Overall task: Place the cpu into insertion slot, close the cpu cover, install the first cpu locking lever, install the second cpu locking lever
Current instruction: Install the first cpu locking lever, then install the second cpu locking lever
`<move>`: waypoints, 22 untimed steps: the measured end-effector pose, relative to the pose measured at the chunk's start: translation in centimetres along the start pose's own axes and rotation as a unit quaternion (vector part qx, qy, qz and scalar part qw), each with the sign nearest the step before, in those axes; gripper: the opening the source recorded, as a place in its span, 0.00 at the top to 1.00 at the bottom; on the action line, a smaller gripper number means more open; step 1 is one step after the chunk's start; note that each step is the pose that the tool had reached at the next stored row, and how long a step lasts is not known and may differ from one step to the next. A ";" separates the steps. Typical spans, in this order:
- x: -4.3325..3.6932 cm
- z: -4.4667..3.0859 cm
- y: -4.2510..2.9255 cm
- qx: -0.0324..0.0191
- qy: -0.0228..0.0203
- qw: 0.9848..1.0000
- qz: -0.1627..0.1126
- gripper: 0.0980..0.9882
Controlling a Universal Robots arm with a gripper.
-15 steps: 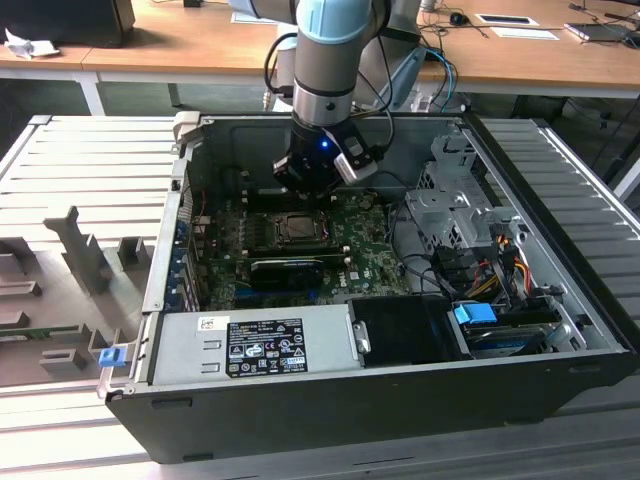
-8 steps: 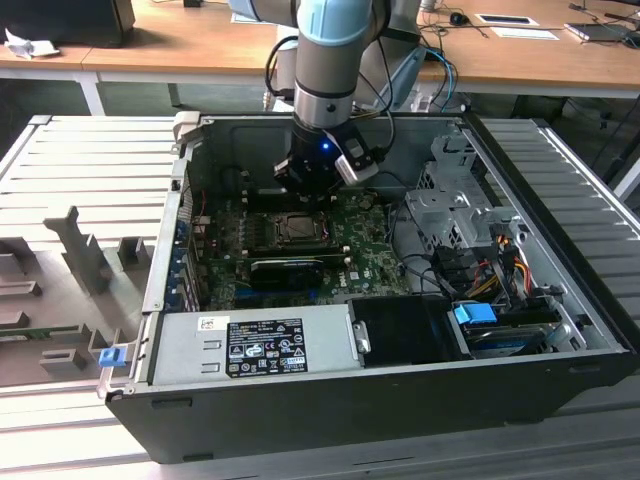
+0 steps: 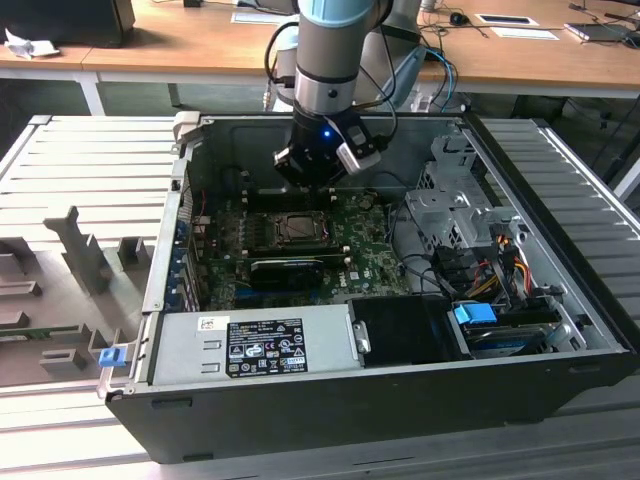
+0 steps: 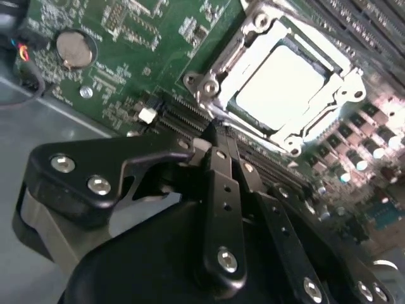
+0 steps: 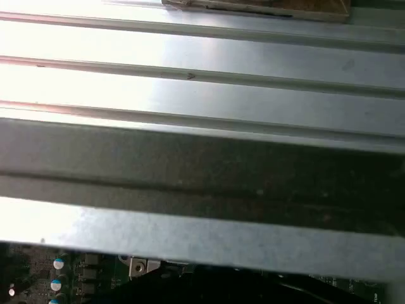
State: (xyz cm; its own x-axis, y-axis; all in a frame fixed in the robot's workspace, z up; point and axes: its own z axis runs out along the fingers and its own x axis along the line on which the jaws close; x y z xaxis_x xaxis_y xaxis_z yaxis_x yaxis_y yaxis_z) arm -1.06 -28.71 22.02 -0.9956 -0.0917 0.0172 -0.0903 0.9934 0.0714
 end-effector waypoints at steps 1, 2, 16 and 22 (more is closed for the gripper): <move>0.01 -0.01 -0.06 0.000 0.000 1.000 0.000 0.99; 0.01 -0.01 -0.12 0.000 0.000 1.000 0.000 0.99; 0.16 -0.12 -1.63 0.000 0.000 1.000 0.000 0.99; 0.23 -0.48 -2.25 0.000 0.000 1.000 0.000 0.99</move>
State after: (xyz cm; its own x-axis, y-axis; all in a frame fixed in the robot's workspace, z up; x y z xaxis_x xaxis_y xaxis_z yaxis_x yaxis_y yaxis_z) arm -1.08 -31.01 22.34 -0.9957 -0.0914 0.0173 -0.0900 0.9934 0.0713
